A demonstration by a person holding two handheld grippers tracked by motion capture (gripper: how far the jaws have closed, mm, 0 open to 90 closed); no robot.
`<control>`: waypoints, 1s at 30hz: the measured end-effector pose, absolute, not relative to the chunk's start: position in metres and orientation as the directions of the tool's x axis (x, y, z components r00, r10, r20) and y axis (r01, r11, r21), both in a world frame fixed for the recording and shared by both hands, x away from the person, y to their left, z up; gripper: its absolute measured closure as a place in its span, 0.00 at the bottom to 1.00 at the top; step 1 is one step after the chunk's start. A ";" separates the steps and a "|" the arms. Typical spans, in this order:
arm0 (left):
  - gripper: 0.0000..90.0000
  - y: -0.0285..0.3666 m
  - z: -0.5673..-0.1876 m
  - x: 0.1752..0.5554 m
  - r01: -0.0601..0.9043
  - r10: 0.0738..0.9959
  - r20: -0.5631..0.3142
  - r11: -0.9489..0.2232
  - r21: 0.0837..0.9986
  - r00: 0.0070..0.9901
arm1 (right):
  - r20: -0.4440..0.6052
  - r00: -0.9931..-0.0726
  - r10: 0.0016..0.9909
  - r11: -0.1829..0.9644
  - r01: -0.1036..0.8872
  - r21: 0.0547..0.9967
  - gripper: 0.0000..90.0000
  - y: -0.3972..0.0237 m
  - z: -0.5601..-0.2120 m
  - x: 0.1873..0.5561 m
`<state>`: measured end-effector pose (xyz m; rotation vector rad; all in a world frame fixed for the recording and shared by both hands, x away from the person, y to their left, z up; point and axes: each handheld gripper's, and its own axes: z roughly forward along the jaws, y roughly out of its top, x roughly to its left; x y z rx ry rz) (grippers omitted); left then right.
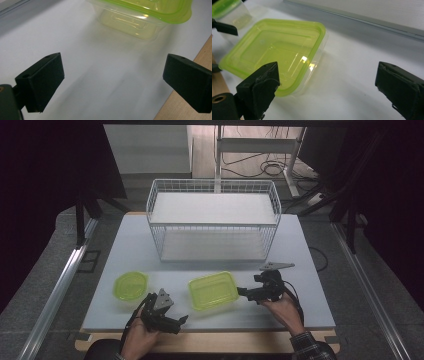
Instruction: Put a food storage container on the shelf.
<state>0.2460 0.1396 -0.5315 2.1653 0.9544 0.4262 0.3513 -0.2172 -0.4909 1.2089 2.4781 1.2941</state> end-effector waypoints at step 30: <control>0.05 0.149 -0.527 0.248 0.491 0.757 0.049 -0.471 0.733 0.652 | 0.608 -0.511 0.608 0.228 0.845 0.483 0.82 -0.197 -0.507 0.391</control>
